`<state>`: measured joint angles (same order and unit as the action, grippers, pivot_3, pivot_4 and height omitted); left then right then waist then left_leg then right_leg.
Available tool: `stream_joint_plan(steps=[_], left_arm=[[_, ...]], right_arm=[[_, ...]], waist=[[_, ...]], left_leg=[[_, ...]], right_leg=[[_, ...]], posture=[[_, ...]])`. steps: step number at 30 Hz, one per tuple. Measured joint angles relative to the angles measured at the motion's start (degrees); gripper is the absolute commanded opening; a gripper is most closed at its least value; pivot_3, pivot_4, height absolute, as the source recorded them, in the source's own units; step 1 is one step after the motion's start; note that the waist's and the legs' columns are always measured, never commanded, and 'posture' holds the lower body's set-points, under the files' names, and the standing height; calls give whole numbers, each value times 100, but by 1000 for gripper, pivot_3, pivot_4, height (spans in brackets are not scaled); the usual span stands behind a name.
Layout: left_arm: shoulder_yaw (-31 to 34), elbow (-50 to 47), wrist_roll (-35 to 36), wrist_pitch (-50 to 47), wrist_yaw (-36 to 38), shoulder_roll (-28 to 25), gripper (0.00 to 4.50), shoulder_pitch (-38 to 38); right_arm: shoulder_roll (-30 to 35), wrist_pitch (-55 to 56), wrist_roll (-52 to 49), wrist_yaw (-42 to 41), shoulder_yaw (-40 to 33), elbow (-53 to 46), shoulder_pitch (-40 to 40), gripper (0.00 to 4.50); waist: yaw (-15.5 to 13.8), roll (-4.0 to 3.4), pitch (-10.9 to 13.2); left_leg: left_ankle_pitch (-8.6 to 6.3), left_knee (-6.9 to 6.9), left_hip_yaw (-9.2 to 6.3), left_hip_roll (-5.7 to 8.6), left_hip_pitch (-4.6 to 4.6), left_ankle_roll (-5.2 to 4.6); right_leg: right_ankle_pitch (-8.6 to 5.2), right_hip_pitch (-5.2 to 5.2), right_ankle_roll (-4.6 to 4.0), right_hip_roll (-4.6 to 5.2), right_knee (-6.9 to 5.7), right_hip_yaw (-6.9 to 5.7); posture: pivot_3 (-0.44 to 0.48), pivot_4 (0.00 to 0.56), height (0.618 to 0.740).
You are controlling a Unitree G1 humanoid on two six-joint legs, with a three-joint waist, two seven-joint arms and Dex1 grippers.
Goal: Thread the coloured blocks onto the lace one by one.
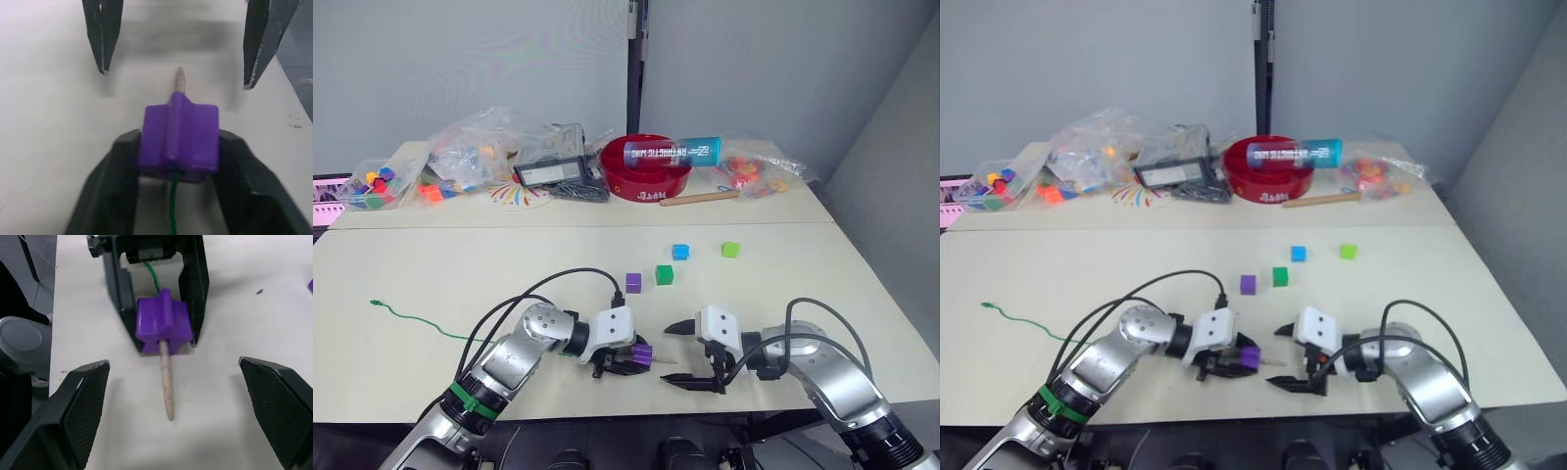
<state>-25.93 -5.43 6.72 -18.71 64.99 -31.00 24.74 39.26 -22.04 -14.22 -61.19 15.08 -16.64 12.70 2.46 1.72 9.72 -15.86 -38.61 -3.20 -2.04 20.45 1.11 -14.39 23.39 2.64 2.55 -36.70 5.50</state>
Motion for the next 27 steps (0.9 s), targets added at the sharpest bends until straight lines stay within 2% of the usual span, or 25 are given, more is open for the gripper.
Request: stream_joint_plan(steps=[8, 12, 15, 22, 27], left_arm=[[-1, 0, -4, 11, 35, -16, 1323, 3], [-1, 0, -9, 19, 64, -28, 1323, 6], [-2, 0, -14, 21, 82, -34, 1323, 7], [5, 0, -23, 47, 90, -61, 1323, 7], [20, 3, -59, 81, 93, -90, 1323, 18]], right_arm=[[-107, 220, 285, 45, 222, 296, 50, 4500], [-171, 356, 385, 46, 252, 404, 76, 3357], [-179, 480, 443, 38, 281, 493, 135, 2253], [-173, 662, 506, -20, 342, 567, 160, 0], [-153, 787, 515, -67, 377, 608, 164, 0]], waist=[[3, 0, 0], [5, 0, 0], [3, 0, 0], [7, 0, 0], [7, 0, 0]], left_leg=[[0, 0, 0, 0, -1, 0], [0, 0, 0, 0, -1, 0], [0, 0, 0, 0, -2, 0], [0, 0, 0, -1, -4, 0], [0, 0, 0, 0, -7, 0]], right_leg=[[0, 0, 0, 0, 0, 0], [0, 0, -1, -1, -1, 0], [1, 0, -1, 0, -1, 0], [1, -1, -2, 0, -2, 1], [1, -4, -2, -1, -3, 1]], posture=[[0, 150, 740], [0, 150, 740], [0, 150, 740], [0, 150, 740], [0, 150, 740]])
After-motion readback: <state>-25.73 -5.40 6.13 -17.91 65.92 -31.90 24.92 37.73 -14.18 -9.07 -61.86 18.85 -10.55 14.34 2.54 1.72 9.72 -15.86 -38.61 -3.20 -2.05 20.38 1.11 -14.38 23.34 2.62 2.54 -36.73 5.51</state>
